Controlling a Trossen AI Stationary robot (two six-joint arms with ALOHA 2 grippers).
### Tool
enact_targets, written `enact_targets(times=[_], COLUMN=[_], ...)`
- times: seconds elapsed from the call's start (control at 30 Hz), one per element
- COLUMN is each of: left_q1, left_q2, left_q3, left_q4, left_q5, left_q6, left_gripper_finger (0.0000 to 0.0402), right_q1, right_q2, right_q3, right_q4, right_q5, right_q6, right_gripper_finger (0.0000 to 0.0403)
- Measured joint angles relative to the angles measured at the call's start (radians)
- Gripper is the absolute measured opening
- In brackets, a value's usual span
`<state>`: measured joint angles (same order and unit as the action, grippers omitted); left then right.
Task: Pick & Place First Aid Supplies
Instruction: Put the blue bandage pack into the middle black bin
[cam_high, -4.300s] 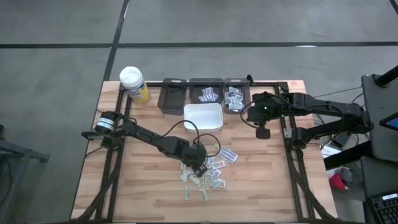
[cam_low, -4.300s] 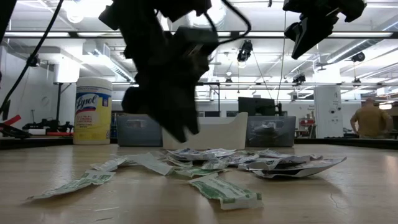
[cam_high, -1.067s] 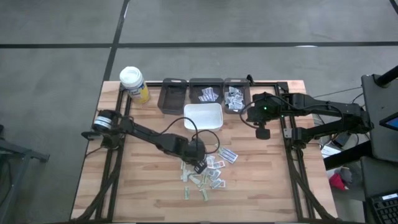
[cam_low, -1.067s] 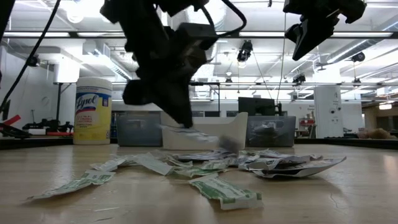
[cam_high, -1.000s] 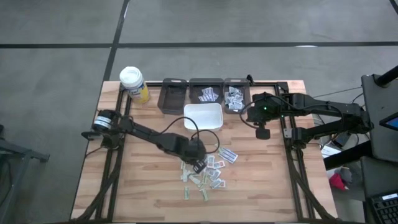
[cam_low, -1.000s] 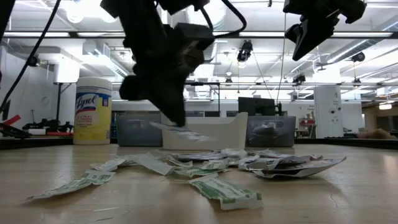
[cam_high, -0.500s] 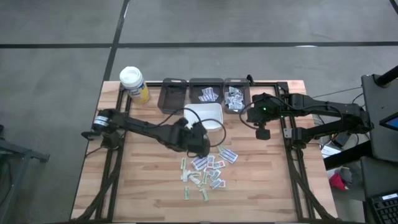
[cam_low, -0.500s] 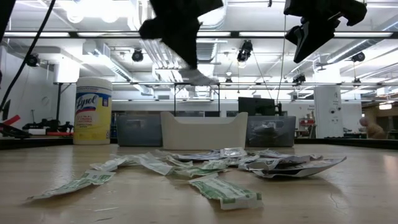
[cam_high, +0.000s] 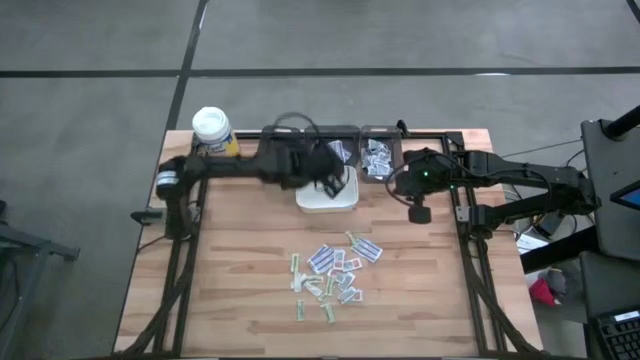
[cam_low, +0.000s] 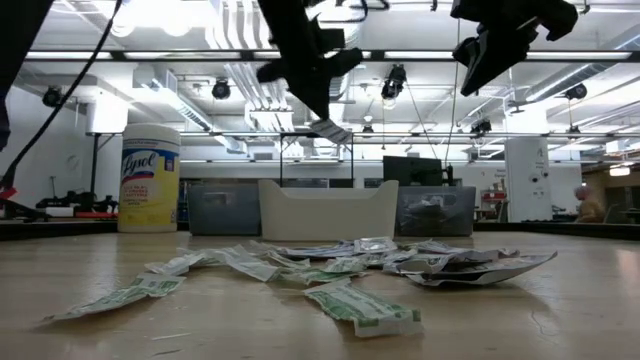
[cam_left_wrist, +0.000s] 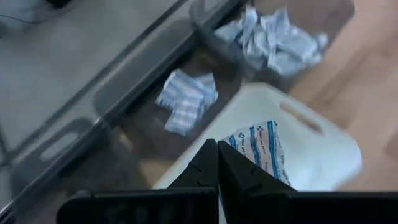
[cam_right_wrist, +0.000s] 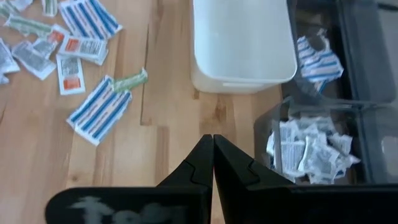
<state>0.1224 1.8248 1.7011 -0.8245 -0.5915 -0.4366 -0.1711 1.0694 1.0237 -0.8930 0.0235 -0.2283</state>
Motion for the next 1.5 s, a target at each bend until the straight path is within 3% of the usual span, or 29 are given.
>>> enact_targets(times=[0.13, 0.3, 0.47, 0.63, 0.9, 1.27, 1.5], left_q1=[0.144, 0.308, 0.399, 0.448, 0.473, 0.474, 0.379], left_q2=[0.003, 0.034, 0.099, 0.182, 0.249, 0.221, 0.098], left_q3=[-0.017, -0.021, -0.021, -0.017, -0.013, -0.012, -0.013], left_q4=[0.167, 0.316, 0.329, 0.353, 0.362, 0.359, 0.342], left_q5=[0.167, 0.384, 0.494, 0.576, 0.68, 0.691, 0.917], left_q6=[0.102, 0.106, 0.08, 0.057, 0.092, 0.116, 0.234], left_gripper_finger=[0.0, 0.0, 0.0, 0.0, 0.0011, 0.0116, 0.013], right_q1=[0.0, 0.0, -0.02, -0.067, -0.101, -0.102, -0.103], right_q2=[0.0, -0.014, -0.082, -0.162, -0.226, -0.217, -0.218], right_q3=[0.0, 0.0, 0.0, -0.016, -0.047, -0.052, -0.052], right_q4=[0.038, 0.107, 0.164, 0.171, 0.169, 0.166, 0.164], right_q5=[0.0, -0.007, -0.125, -0.137, -0.131, -0.128, -0.126], right_q6=[-0.025, -0.041, -0.045, -0.038, 0.012, 0.014, 0.047], right_gripper_finger=[0.0008, 0.0008, 0.0008, 0.0008, 0.0008, 0.0008, 0.0008])
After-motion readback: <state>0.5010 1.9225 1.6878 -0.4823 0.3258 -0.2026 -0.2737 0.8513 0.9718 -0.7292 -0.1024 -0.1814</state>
